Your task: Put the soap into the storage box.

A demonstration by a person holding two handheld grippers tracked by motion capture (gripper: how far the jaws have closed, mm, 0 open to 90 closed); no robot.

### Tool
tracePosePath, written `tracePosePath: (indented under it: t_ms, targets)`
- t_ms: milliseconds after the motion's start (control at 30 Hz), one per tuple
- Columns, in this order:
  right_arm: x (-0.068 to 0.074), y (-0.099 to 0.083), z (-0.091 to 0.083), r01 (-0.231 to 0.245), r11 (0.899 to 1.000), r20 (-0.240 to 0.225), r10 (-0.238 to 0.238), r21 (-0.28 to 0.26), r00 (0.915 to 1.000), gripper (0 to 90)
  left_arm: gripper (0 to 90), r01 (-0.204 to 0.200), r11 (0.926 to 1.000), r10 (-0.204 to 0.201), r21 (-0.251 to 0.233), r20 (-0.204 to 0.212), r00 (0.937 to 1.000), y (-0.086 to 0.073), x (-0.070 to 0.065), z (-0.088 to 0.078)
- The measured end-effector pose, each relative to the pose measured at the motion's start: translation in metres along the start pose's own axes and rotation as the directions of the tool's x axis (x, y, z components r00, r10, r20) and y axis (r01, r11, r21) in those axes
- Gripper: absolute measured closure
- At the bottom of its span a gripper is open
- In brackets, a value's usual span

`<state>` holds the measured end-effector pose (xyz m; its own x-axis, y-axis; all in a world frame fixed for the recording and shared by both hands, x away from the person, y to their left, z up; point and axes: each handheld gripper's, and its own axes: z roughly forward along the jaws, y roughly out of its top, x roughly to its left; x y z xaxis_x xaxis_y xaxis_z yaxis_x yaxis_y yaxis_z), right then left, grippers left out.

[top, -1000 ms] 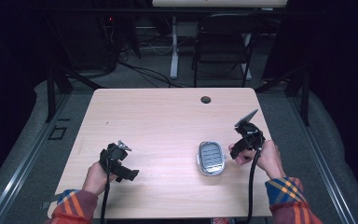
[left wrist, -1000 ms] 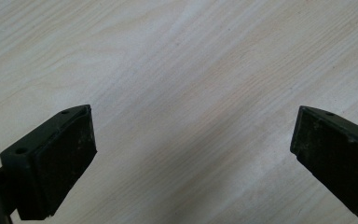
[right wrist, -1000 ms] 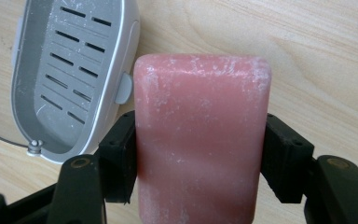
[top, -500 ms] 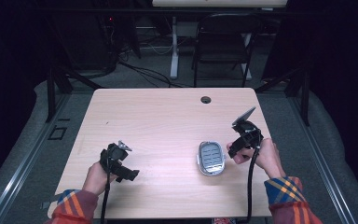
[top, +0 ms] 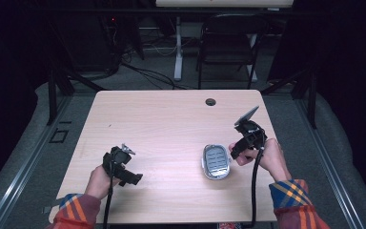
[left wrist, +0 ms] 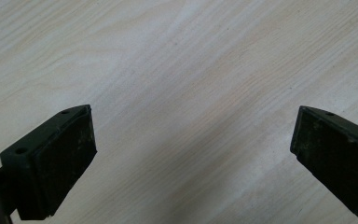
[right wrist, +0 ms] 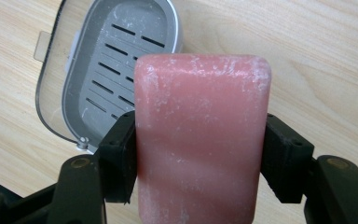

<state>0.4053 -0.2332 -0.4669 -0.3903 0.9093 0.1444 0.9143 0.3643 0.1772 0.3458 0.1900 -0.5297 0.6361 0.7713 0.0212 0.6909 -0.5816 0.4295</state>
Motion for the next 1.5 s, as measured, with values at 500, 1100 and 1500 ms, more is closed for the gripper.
tracePosePath:
  t_ms: [500, 1100, 1500]
  targets:
    - [0.013, 0.008, -0.003, 0.031, 0.999, -0.007, -0.031, 0.004, 0.9995, 37.1, 0.1, -0.001, 1.0000, 0.001, -0.004, -0.003, 1.0000, -0.001, -0.001, 0.001]
    - [0.026, 0.020, 0.003, 0.078, 0.996, -0.015, -0.077, 0.039, 0.9969, 37.1, 0.1, -0.002, 1.0000, 0.002, -0.005, -0.003, 1.0000, -0.001, -0.001, 0.000]
    - [0.036, 0.026, 0.013, 0.097, 0.993, -0.022, -0.096, 0.060, 0.9951, 37.1, 0.1, -0.005, 1.0000, 0.005, -0.004, -0.004, 1.0000, -0.001, -0.001, 0.000]
